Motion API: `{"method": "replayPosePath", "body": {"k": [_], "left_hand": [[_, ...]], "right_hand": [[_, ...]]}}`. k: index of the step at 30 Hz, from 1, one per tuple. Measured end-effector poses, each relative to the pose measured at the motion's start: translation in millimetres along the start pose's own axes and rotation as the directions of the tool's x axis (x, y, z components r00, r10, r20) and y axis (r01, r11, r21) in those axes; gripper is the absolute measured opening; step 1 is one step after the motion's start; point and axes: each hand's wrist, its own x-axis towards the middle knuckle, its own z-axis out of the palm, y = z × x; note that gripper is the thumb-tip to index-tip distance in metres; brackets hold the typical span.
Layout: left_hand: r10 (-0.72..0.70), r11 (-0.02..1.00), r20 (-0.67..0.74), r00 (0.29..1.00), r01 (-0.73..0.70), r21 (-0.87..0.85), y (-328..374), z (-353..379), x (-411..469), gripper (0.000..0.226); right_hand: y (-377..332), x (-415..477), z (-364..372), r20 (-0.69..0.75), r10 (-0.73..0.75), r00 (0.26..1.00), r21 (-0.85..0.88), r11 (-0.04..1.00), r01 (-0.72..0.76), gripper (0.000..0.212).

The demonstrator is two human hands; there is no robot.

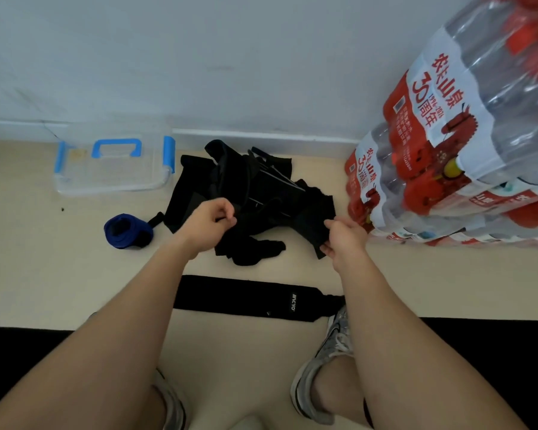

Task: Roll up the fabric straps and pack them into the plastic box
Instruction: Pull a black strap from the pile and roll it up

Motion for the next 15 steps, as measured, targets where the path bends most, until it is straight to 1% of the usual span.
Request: {"method": "replayPosePath", "body": {"k": [1,2,4,6,9,10,11,12,13,15], "left_hand": [[-0.023,0.999,-0.026,0.999,0.022,-0.038,1.2,-3.0,-0.5,0.014],[-0.042,0.997,-0.052,0.998,0.038,-0.068,1.8,-4.9,-0.9,0.011],[-0.064,0.993,-0.127,0.990,0.051,-0.108,1.2,-6.9,-2.1,0.020],[-0.086,0.985,-0.206,0.975,0.053,-0.162,-0.3,-9.0,-3.7,0.027],[-0.115,0.978,-0.242,0.963,0.066,-0.199,-3.0,-11.1,-4.7,0.032],[-0.119,0.978,-0.258,0.959,0.069,-0.198,-3.7,-11.1,-4.5,0.033],[-0.123,0.978,-0.282,0.952,0.067,-0.198,-4.4,-10.9,-4.1,0.035],[-0.127,0.977,-0.311,0.942,0.065,-0.203,-4.8,-10.2,-3.5,0.035],[-0.133,0.976,-0.340,0.931,0.064,-0.207,-5.4,-9.2,-2.6,0.035],[-0.141,0.976,-0.374,0.917,0.066,-0.206,-7.4,-6.6,0.6,0.035]], "right_hand": [[2.8,0.5,-0.6,0.018,-0.010,1.000,-0.024,1.000,0.010,0.039],[5.0,-0.3,-1.0,0.028,-0.020,0.999,-0.042,0.999,0.021,0.038],[6.9,-2.1,-0.6,0.022,-0.041,0.999,-0.064,0.997,0.043,0.038],[7.6,-0.6,-0.1,-0.016,-0.074,0.997,-0.067,0.995,0.073,0.040],[3.5,-1.8,-1.0,-0.124,-0.122,0.985,-0.061,0.992,0.115,0.035],[1.3,-2.5,-2.4,-0.173,-0.098,0.980,-0.053,0.995,0.090,0.042],[0.0,-2.4,-5.0,-0.208,-0.035,0.977,-0.022,0.999,0.031,0.048],[-1.4,-3.8,-7.8,-0.197,0.060,0.978,0.039,0.998,-0.053,0.050],[-1.7,-4.5,-10.5,-0.143,0.162,0.976,0.112,0.983,-0.146,0.047],[0.1,-9.8,-12.3,0.053,0.310,0.949,0.201,0.928,-0.314,0.038]]}}
